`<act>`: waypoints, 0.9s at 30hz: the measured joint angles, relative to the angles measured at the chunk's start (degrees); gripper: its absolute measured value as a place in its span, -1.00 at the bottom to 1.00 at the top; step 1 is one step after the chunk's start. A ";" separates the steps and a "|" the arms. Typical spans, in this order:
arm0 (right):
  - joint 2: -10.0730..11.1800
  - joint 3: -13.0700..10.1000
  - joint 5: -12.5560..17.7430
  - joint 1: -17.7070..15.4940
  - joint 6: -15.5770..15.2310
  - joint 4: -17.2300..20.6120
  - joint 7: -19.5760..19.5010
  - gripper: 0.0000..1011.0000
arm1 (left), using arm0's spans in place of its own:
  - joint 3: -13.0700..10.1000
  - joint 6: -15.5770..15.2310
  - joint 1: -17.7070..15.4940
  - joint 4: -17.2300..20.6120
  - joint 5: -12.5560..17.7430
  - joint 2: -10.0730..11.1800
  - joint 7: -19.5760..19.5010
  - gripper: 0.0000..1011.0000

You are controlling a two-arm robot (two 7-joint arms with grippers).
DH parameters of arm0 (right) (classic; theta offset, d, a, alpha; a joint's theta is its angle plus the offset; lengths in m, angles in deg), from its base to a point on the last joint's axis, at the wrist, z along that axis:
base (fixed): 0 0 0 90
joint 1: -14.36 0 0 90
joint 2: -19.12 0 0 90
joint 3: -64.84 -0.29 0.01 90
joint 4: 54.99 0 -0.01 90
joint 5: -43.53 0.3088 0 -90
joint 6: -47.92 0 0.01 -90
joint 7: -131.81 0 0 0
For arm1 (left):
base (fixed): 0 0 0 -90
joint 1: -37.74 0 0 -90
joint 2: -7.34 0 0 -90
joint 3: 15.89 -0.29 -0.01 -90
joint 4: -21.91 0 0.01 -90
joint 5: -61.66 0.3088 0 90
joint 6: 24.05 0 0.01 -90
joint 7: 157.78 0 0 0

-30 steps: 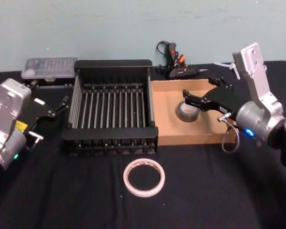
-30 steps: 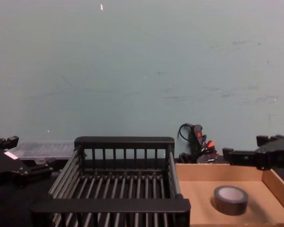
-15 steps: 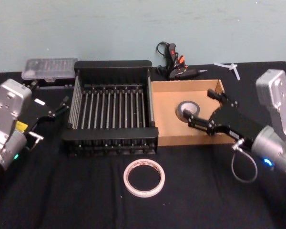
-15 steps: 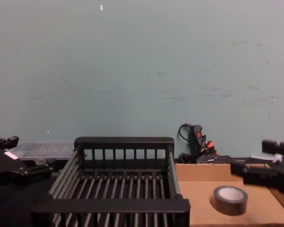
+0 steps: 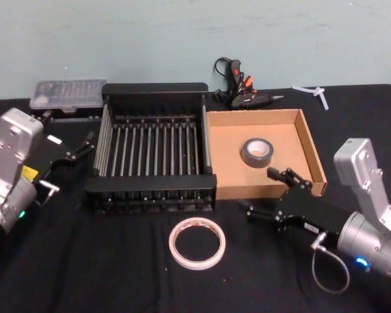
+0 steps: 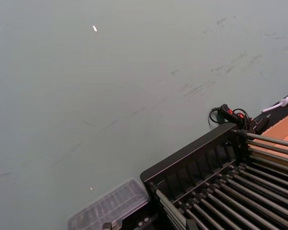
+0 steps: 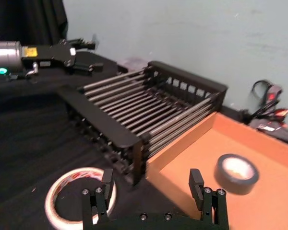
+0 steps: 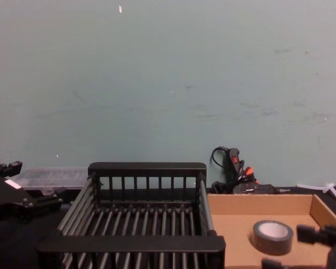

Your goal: Pick up the white tape and place it into the black box , Pick up the silver tape and place it into the brown box.

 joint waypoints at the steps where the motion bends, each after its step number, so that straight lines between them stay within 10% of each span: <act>1: 0.14 0.50 0.10 -0.01 -0.28 -0.18 0.01 0.98 | 0.00 0.00 0.00 0.00 0.00 0.00 0.00 0.98; 27: -2.01 8.76 -2.58 5.01 -7.49 -5.42 -2.77 0.98 | 0.00 0.00 0.00 0.00 0.00 0.00 0.00 0.98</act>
